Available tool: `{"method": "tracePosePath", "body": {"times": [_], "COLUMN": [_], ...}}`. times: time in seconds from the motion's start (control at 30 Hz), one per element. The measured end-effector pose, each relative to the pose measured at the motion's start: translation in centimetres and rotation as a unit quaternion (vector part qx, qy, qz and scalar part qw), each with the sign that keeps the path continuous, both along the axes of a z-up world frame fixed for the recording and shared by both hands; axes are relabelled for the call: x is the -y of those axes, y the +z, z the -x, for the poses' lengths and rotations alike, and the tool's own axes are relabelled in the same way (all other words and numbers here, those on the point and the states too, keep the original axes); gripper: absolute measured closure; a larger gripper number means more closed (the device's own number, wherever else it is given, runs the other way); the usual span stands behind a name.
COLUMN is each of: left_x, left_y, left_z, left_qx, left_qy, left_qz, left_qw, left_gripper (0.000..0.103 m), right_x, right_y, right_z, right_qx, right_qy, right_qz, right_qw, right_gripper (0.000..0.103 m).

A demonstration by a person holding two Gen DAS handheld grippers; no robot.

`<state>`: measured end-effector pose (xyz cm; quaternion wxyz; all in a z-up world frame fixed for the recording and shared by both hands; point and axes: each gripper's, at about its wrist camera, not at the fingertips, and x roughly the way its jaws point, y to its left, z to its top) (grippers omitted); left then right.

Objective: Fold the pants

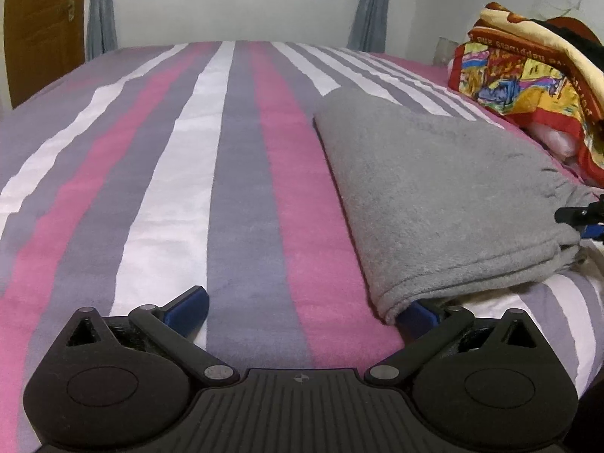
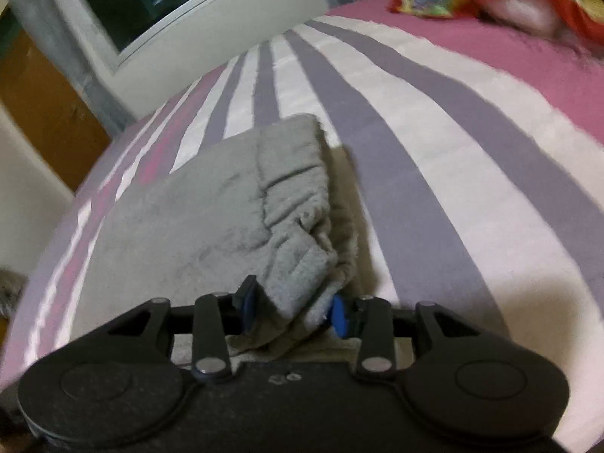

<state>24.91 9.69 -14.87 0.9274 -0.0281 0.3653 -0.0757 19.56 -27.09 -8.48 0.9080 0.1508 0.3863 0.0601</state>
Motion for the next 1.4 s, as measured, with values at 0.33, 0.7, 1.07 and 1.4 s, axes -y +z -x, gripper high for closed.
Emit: {"method": "tracePosePath", "body": {"times": [0.33, 0.7, 1.07, 1.4], "left_x": [-0.7, 7.0, 8.1, 10.0], "left_y": [6.6, 2.7, 5.9, 5.1], "left_z": [3.6, -4.1, -14.5, -16.2], "left_qx": [0.059, 0.005, 0.024, 0.034], "left_qy": [-0.035, -0.103, -0.095, -0.083], "left_qz": [0.026, 0.094, 0.076, 0.007], "left_qw": [0.9973, 0.9902, 0.9923, 0.996], "left_gripper": [0.0, 0.034, 0.034, 0.031], "right_x": [0.9, -0.4, -0.4, -1.6], "right_y": [5.4, -0.4, 2.0, 2.4], "right_z": [1.3, -4.7, -13.2, -13.0], "right_qx": [0.123, 0.029, 0.054, 0.073], "right_qy": [0.034, 0.072, 0.071, 0.089], "right_qz": [0.093, 0.148, 0.141, 0.183], "right_qw": [0.987, 0.986, 0.986, 0.976], "right_gripper": [0.076, 0.078, 0.079, 0.074]}}
